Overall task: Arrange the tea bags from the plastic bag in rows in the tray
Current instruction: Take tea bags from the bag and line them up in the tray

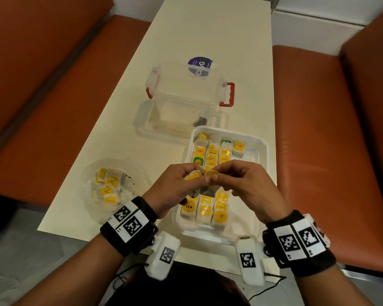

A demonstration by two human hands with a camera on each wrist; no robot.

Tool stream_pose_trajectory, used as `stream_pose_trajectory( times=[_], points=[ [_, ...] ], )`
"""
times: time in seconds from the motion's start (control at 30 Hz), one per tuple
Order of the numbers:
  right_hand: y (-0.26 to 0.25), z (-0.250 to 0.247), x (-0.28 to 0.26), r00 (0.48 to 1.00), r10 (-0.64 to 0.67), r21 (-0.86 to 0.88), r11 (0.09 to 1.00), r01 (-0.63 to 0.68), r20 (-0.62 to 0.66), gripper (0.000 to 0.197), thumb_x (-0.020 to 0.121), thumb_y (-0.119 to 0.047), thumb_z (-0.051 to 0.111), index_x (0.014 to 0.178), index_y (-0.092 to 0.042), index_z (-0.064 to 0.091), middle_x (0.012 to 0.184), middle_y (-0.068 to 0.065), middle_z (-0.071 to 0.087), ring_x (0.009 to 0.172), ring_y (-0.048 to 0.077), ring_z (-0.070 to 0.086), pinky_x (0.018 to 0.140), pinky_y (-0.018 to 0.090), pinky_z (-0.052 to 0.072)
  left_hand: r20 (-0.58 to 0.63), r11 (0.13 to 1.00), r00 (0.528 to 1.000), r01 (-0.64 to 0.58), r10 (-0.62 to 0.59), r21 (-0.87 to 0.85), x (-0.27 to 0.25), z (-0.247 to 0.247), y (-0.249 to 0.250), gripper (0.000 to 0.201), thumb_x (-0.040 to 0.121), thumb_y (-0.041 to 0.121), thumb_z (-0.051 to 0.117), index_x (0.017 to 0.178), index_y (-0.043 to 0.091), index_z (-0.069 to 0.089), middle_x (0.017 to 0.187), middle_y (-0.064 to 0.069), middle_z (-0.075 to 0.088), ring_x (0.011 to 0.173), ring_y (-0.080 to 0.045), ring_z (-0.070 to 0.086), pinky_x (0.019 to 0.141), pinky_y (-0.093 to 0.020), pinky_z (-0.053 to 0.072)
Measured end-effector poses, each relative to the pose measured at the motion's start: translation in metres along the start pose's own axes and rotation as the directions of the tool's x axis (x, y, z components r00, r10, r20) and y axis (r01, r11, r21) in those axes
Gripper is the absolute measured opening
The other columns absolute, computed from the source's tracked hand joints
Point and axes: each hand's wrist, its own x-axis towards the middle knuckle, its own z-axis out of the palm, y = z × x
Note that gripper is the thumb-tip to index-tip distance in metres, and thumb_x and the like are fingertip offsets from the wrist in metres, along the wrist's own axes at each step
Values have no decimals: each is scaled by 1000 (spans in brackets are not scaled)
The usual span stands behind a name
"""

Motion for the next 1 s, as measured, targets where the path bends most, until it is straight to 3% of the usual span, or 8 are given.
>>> stream_pose_trajectory(
  times=[0.13, 0.23, 0.33, 0.6, 0.7, 0.83, 1.0],
  points=[
    [1, -9, 8, 999, -36, -90, 995, 36, 2, 4, 83, -16, 79, 86, -19, 77, 74, 5, 73, 63, 11, 58, 62, 27, 48, 85, 1000, 996, 8, -9, 12, 2, 1, 1, 13, 90, 32, 73, 89, 19, 71, 75, 0, 66, 63, -12, 53, 46, -21, 36],
    [2, -16, 12, 999, -53, -98, 994, 52, -12, 5, 83, -15, 80, 85, -17, 76, 76, 12, 71, 64, 16, 58, 62, 32, 47, 140, 1000, 990, 23, -24, 10, 3, 4, 1, 16, 87, 32, 76, 93, 18, 73, 74, -3, 62, 63, -13, 52, 48, -23, 36],
    [3, -21, 15, 997, -71, -138, 988, 71, 8, 6, 82, -19, 81, 84, -20, 76, 77, 13, 71, 65, 17, 58, 63, 34, 48, 105, 999, 994, 33, -34, 5, 5, 6, 0, 15, 86, 28, 76, 89, 14, 72, 67, -2, 59, 59, -13, 49, 47, -23, 34],
    [7, -49, 39, 997, -77, -279, 958, 67, -25, 7, 83, -22, 80, 85, -22, 73, 64, -4, 66, 57, 10, 57, 58, 27, 44, -29, 993, 993, 113, -115, -39, 9, -3, -6, 15, 89, 32, 73, 100, 21, 74, 77, 0, 67, 60, -10, 51, 47, -20, 36],
    [14, -64, 58, 996, -38, -355, 935, 7, -81, 8, 84, -21, 80, 83, -21, 72, 68, 2, 70, 59, 12, 62, 56, 29, 48, -62, 989, 989, 133, -137, -56, 7, -8, -10, 19, 89, 35, 72, 99, 18, 73, 79, -1, 69, 61, -10, 52, 48, -21, 36],
    [31, -76, 87, 990, 53, -473, 874, -111, -134, 11, 83, -24, 81, 82, -21, 70, 73, 3, 75, 72, 24, 72, 72, 43, 61, -40, 984, 986, 155, -159, -85, 3, -10, -13, 28, 92, 36, 68, 98, 9, 70, 80, -1, 66, 62, -10, 51, 49, -21, 36],
    [43, -77, 111, 980, 189, -645, 741, -186, -65, 11, 81, -21, 80, 78, -25, 71, 69, 0, 74, 63, 15, 65, 68, 34, 58, -28, 974, 982, 181, -186, -134, -4, -10, -14, 29, 92, 37, 66, 99, 10, 72, 81, 1, 67, 60, -6, 52, 50, -20, 37]
  ],
)
